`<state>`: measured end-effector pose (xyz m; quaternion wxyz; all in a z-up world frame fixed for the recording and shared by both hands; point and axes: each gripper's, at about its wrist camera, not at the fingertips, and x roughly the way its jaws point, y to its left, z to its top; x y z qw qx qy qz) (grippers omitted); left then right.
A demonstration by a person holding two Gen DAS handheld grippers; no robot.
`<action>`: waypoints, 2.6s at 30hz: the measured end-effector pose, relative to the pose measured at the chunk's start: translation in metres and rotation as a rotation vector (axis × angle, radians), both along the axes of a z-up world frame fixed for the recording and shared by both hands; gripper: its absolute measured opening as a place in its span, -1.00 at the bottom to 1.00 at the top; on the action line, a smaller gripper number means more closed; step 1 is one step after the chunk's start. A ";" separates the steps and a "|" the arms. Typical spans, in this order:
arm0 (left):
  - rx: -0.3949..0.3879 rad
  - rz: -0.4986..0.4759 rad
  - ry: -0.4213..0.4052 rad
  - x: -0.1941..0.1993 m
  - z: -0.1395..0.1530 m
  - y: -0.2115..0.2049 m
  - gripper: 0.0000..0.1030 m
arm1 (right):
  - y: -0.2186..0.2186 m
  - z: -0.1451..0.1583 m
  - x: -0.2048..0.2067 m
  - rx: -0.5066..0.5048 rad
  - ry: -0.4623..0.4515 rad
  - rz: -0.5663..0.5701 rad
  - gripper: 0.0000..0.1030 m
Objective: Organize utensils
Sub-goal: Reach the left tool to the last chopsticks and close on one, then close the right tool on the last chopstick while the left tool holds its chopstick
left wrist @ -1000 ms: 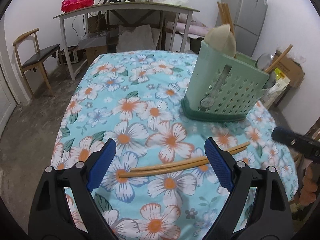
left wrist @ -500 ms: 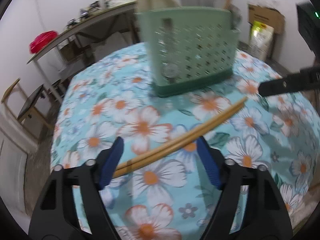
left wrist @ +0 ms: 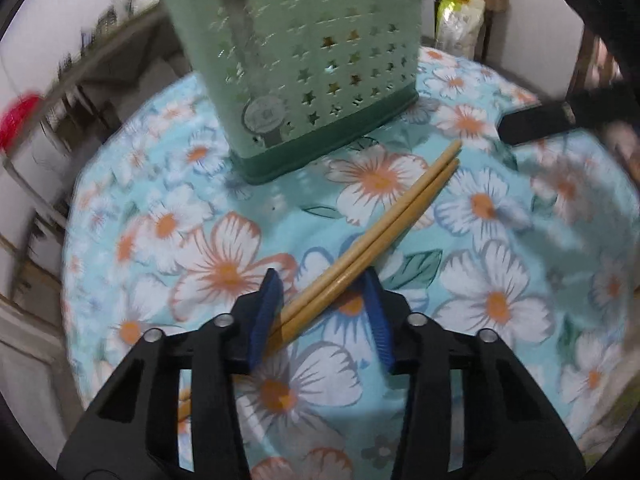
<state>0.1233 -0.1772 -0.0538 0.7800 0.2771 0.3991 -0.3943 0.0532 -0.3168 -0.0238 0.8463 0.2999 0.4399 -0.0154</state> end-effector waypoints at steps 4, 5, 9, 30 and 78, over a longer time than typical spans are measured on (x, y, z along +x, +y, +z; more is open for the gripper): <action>0.004 0.025 0.062 0.008 0.003 0.000 -0.56 | 0.002 0.002 -0.002 -0.005 -0.005 0.006 0.04; 0.008 0.031 0.077 0.008 0.003 -0.001 -0.62 | 0.002 0.002 -0.002 -0.004 -0.006 0.006 0.04; -0.024 0.096 0.196 0.017 0.005 0.004 -0.74 | 0.002 0.005 -0.004 -0.002 -0.010 0.003 0.04; -0.647 0.380 0.956 0.002 -0.023 0.078 -0.90 | 0.010 -0.001 -0.001 0.019 -0.003 0.024 0.04; -0.164 0.349 0.193 -0.031 0.015 0.045 -0.58 | 0.064 -0.035 0.078 0.085 0.061 0.096 -0.44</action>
